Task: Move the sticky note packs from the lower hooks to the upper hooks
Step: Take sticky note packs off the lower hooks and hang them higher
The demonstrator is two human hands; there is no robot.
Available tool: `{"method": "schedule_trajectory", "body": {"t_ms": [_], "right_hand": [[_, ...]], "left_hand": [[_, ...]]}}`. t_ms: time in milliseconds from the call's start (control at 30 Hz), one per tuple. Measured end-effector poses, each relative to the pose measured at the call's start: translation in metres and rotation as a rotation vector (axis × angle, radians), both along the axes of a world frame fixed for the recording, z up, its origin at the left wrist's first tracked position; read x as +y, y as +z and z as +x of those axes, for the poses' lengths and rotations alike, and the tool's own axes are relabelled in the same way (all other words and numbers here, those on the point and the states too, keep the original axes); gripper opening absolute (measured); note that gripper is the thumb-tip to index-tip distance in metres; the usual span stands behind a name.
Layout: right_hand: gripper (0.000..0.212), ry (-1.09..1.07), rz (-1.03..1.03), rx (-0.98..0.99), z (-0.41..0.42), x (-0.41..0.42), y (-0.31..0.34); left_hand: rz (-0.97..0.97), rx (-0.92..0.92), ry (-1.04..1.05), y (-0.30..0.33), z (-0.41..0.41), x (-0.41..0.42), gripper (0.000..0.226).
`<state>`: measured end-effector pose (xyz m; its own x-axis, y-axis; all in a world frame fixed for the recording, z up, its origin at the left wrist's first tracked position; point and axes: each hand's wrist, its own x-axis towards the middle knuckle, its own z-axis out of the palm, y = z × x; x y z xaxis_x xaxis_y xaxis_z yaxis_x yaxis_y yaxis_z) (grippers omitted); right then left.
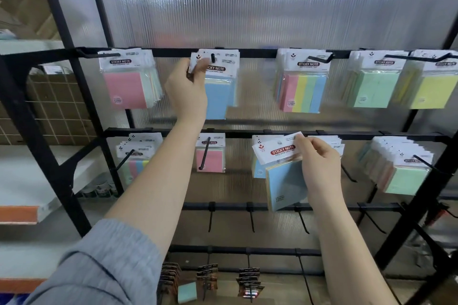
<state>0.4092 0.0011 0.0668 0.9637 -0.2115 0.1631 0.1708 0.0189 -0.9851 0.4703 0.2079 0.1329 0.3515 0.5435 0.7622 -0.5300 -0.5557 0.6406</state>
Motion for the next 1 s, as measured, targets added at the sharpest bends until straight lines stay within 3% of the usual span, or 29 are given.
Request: {"method": "schedule_trajectory", "body": {"t_ms": [667,833,1000], "right_hand": [[0.035,-0.095,-0.089,-0.047,0.026,-0.012,-0.002],[0.041,-0.107,-0.153,-0.097,0.029,-0.013,-0.004],[0.032,-0.085,-0.162,-0.104,0.028,-0.012,-0.004]], "left_hand": [[-0.307,0.259,-0.075,0.013,0.060,0.006,0.036],[-0.330,0.268,-0.042,0.011,0.064,0.010,0.026],[-0.311,0.293,0.046,0.000,0.060,0.020,0.014]]}}
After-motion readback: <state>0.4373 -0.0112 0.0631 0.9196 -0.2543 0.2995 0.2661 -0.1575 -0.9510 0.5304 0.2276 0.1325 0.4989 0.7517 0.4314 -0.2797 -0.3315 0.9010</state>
